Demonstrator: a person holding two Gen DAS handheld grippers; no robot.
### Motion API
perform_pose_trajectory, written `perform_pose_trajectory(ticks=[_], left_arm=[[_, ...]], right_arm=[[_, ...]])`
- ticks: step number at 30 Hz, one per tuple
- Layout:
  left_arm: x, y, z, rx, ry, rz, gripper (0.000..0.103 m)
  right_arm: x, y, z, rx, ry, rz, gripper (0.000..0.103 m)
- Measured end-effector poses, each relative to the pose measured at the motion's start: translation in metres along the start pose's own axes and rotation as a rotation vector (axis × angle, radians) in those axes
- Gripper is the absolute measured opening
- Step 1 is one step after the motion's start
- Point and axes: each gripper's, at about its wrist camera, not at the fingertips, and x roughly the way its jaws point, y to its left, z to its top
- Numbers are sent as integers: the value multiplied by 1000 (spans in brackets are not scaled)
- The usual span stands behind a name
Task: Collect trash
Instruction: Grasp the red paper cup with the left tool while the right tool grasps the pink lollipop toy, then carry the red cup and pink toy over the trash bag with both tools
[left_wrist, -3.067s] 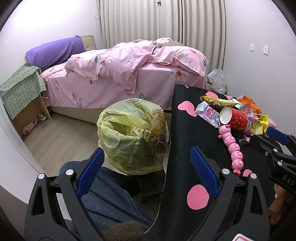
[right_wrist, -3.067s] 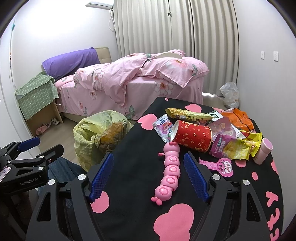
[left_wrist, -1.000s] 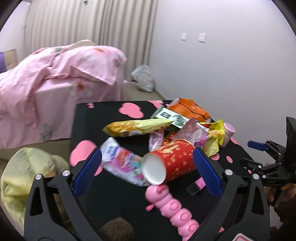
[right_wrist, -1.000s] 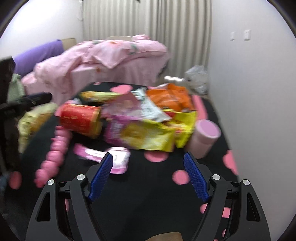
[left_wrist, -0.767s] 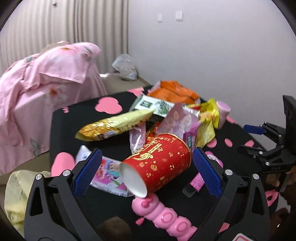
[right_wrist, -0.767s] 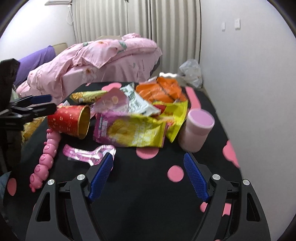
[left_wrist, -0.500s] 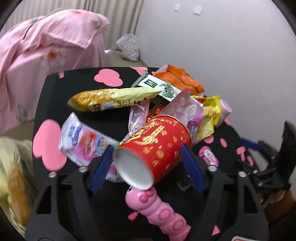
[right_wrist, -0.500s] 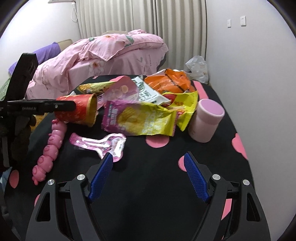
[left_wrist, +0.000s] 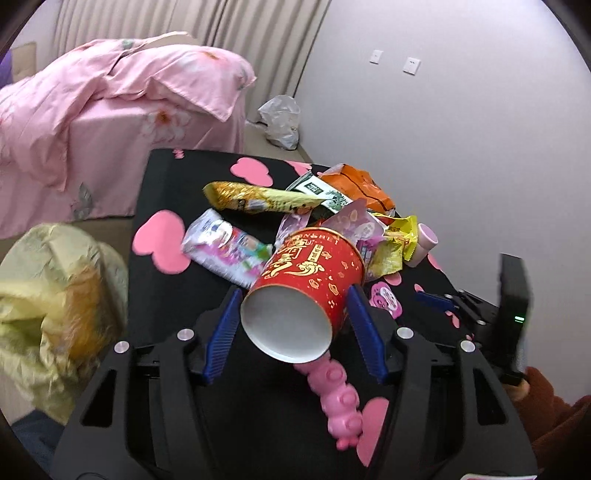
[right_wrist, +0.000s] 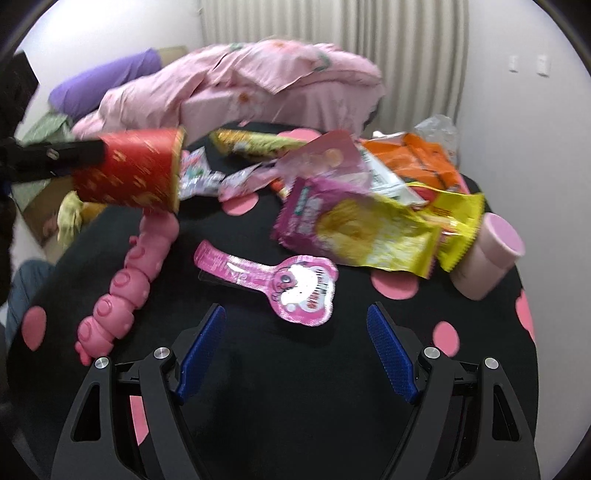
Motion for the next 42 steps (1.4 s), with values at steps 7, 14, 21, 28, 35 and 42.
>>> perform_pose_trajectory(ticks=[7,14,21,28,35,42], left_arm=[[-11,19,-28,-44,26,40,55],[-6,25,-43,-67,47,4,54],[-12,13,-48,-8,34,40,35],[-23,29,-55,-151,-37,54,59],[6,9,-58,-101,-1,203,73],[3,18,-60,-115,2,228,51]], right_arm=[[23,-4,8,27,33,64,41],[3,0,3,35,-6,36,38],[-18,-13,-8,91,-24,15,38],[-25,-13,-17,114,-41,9,38],[-17,-11,-21,138,-33,26,38],[-32,-4,-20,111,-67,0,38]])
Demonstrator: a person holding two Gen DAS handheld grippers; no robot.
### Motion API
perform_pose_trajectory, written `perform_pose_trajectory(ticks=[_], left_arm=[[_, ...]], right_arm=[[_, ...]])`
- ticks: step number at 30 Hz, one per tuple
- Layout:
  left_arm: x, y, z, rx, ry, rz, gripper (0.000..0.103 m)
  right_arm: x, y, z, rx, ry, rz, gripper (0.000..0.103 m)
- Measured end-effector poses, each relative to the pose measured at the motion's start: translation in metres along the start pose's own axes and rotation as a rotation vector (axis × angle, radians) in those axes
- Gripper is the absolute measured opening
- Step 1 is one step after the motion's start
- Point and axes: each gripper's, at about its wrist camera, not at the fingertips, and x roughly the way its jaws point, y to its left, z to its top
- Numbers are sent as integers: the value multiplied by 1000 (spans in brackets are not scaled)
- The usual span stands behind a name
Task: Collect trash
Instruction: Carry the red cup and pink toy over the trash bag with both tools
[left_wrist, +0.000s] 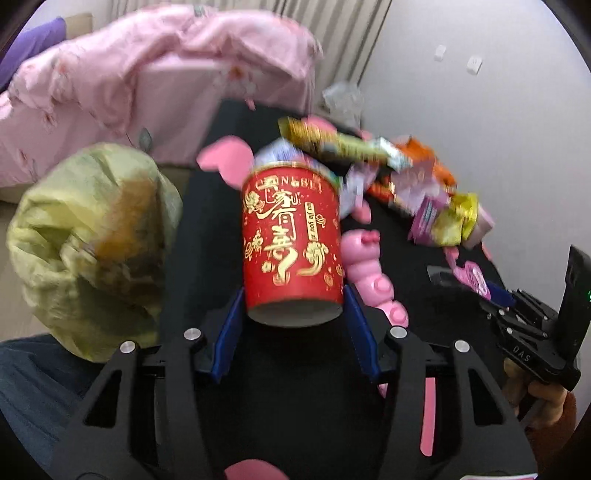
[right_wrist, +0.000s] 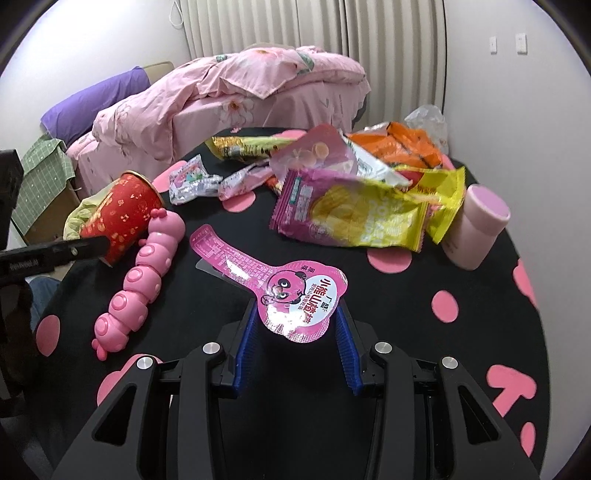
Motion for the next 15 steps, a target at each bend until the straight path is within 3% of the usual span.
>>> perform_pose_trajectory(ticks=[5,15], left_arm=[[-35,8,9,24,-106,36,50],[-65,3,5,87,-122,5,50]], right_arm=[[-13,6,6,-17,-38,-3,38],[-35,23,18,-64,-85,-8,38]])
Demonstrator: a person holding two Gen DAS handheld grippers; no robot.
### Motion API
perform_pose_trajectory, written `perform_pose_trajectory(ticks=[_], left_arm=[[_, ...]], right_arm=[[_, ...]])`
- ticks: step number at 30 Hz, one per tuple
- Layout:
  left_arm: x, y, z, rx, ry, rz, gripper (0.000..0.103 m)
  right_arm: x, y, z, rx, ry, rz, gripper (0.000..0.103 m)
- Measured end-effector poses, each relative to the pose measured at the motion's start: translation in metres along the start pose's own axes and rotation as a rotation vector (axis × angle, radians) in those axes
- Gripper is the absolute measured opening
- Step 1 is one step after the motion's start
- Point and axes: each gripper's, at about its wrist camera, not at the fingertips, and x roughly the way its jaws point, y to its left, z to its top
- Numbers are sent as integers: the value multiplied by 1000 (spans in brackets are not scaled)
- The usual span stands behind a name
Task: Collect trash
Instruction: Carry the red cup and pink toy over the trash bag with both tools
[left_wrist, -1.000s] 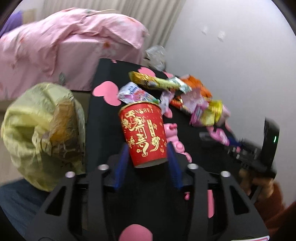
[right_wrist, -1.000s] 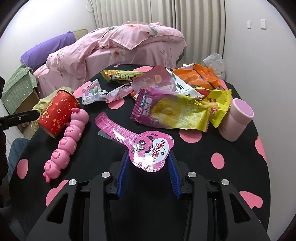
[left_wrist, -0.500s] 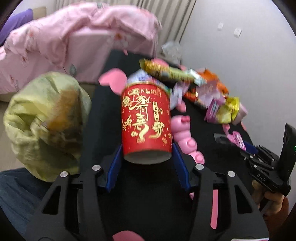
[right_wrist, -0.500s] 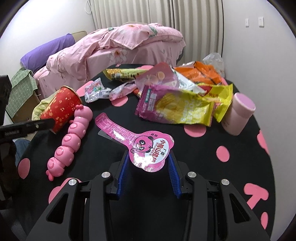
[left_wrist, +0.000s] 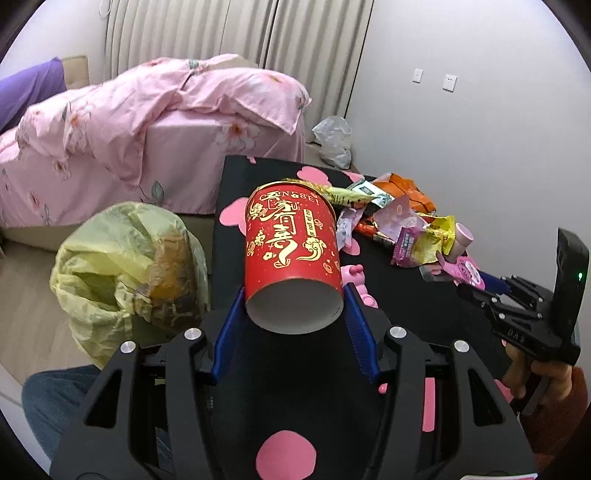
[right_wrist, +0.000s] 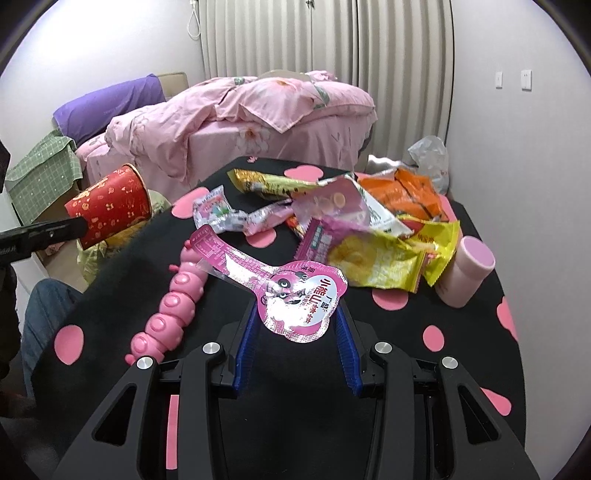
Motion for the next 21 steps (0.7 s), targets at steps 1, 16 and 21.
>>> perform_pose_trajectory(ticks=[1,16,21], left_arm=[[-4,2,1,-2,-9,7,50],[-42,164,17,-302,-72,307,50],[-23,191,8,-364,-33,282,50]], right_arm=[[-2,2,4,-9,-11,0,38],[56,141,115,-315,-69,259,38],[106,198,134,-457,-39,316,38]])
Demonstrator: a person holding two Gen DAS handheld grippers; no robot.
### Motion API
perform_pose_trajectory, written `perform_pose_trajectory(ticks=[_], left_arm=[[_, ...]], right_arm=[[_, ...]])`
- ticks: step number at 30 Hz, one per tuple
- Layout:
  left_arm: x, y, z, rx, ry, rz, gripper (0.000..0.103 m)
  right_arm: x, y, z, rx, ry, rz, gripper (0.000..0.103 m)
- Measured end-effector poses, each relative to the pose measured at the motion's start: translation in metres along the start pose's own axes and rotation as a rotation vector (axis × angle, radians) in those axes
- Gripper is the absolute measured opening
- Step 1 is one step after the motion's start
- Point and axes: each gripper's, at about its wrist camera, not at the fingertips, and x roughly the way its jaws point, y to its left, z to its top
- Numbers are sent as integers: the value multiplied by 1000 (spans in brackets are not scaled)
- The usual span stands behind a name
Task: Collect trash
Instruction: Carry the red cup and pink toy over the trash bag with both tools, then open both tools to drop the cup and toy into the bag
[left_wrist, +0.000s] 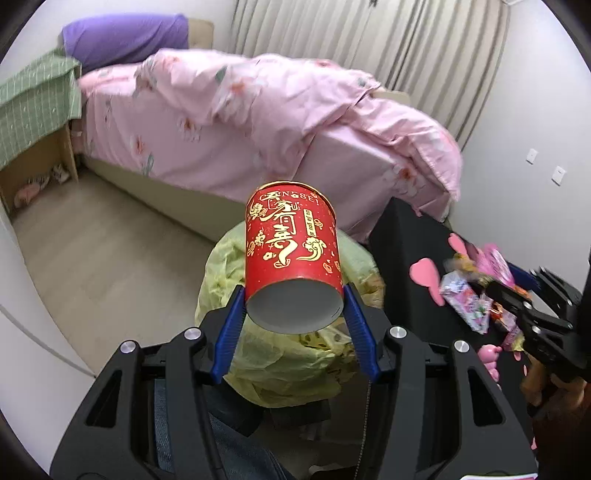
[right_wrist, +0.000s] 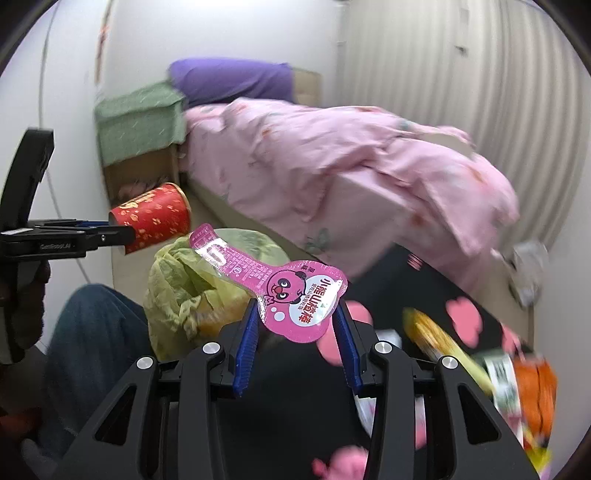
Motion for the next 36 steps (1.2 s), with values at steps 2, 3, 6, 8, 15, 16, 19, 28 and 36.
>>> perform_pose_trajectory(ticks=[2,3,6,8,15,16,19,28,36], left_arm=[[12,1,-3,-9,24,-8,50],[16,1,-6,-13,34,-13,50],[27,3,-7,-22,45,-23,50],[30,5,-7,-33,43,-22,50],[44,14,-9,-69,63,-17,50],[47,15,-10,-69,72,-23,50],[58,13,-12,-66,100,-39,50],[53,23,-6,-126,60,-49,51],[20,41,13,-242,-71,-68,84]], right_arm=[[29,4,9,-14,31,30,38],[39,5,12,-13,42,42,38],[68,8,18,2,76,88,38],[83,10,21,15,93,106,38],[107,11,17,58,126,160,38],[109,11,16,58,130,160,38],[111,9,14,65,138,159,38],[108,13,22,47,97,158,39],[108,13,22,48,92,258,68]])
